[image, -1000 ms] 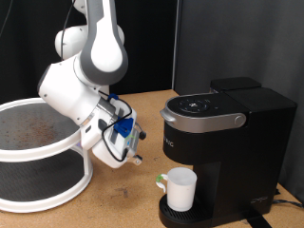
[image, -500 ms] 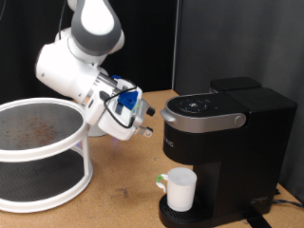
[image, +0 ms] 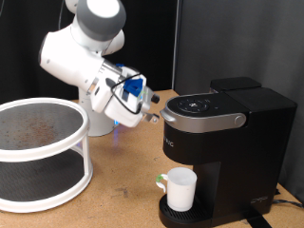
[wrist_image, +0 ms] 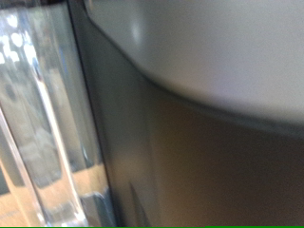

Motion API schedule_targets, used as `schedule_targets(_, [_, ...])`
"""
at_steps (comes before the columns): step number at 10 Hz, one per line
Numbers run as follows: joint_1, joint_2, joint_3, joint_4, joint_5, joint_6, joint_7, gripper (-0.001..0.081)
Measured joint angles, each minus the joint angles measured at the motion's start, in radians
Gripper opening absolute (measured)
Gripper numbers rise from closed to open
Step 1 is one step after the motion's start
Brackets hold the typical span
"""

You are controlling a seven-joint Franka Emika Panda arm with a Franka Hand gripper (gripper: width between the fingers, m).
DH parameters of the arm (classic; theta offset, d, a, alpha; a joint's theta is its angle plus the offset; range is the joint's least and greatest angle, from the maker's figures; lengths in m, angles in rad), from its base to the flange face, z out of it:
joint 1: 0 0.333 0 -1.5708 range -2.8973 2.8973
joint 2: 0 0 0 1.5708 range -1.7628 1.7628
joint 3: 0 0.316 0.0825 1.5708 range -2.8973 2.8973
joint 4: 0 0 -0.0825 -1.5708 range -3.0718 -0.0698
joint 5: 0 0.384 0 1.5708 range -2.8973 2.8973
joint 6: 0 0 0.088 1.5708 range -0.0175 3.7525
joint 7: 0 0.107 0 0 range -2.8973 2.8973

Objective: Make a cup of coffee with the keurig machine

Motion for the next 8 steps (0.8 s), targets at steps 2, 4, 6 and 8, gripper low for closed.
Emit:
schedule_targets(2, [-0.012,-0.071,0.052,0.004,-0.126,0.0,0.185,0.0807])
schedule_targets(4, [-0.018,-0.141,0.089,0.009,-0.193,-0.005,0.27,0.0807])
schedule_targets(6, [-0.017,-0.208,0.108,0.015,-0.193,-0.009,0.282,0.0807])
schedule_targets(8, [-0.017,-0.239,0.11,0.007,-0.195,-0.009,0.284,0.0807])
